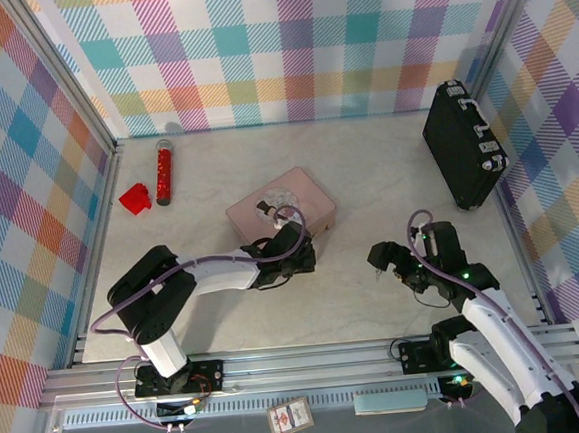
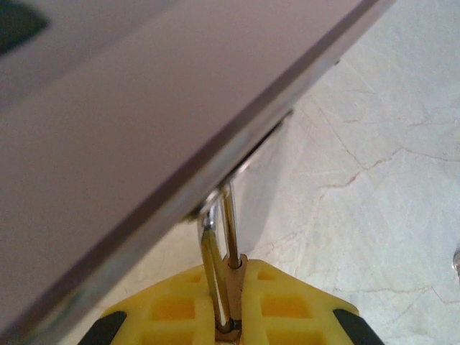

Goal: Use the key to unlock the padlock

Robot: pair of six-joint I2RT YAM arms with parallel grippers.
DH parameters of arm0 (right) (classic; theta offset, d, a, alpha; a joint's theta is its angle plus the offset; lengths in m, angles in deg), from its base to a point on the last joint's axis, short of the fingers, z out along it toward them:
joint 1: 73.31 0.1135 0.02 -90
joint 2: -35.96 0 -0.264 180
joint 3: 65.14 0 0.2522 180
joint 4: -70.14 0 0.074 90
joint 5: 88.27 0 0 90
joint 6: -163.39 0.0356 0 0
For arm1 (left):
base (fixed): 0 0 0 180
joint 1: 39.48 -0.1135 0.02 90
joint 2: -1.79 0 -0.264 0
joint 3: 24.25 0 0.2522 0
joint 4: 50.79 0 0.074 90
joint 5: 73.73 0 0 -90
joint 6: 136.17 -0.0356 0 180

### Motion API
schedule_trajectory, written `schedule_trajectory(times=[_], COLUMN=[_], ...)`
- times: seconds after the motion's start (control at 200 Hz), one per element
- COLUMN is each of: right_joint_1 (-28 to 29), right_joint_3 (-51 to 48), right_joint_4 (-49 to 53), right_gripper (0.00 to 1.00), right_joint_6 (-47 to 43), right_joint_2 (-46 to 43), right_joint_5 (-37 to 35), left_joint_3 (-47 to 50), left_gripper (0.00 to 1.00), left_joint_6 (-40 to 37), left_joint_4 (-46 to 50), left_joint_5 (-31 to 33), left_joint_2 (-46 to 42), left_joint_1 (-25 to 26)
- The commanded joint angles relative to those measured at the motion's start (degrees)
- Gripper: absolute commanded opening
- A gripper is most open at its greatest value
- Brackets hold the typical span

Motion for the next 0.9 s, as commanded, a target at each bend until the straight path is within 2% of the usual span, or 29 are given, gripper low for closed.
schedule_trajectory(times=[0.0,0.29,0.43,0.69,0.895], right_joint_1=[2.0,5.7,10.2,11.9,12.6], right_joint_3=[2.6,10.4,13.6,17.2,19.9], right_joint_4=[2.9,7.1,7.7,7.4,7.2], right_gripper=[0.91,0.68,0.65,0.57,0.43], right_joint_6=[-1.7,-7.8,-8.7,-11.0,-13.4], right_joint_2=[2.8,18.3,23.3,33.1,39.7], right_joint_5=[-4.9,-10.9,-17.2,-22.0,-22.1], left_joint_3=[3.3,7.7,9.7,11.9,13.5], left_gripper=[0.12,0.17,0.20,0.31,0.39], left_joint_6=[0.4,0.8,2.4,2.7,2.6], left_joint_4=[-1.2,-2.5,-5.5,-6.8,-6.6], left_joint_5=[-3.0,-2.6,-2.6,-0.4,1.6], left_joint_2=[-3.3,-4.1,-3.5,-4.1,-5.9], left_joint_1=[1.1,1.0,1.0,1.0,1.0])
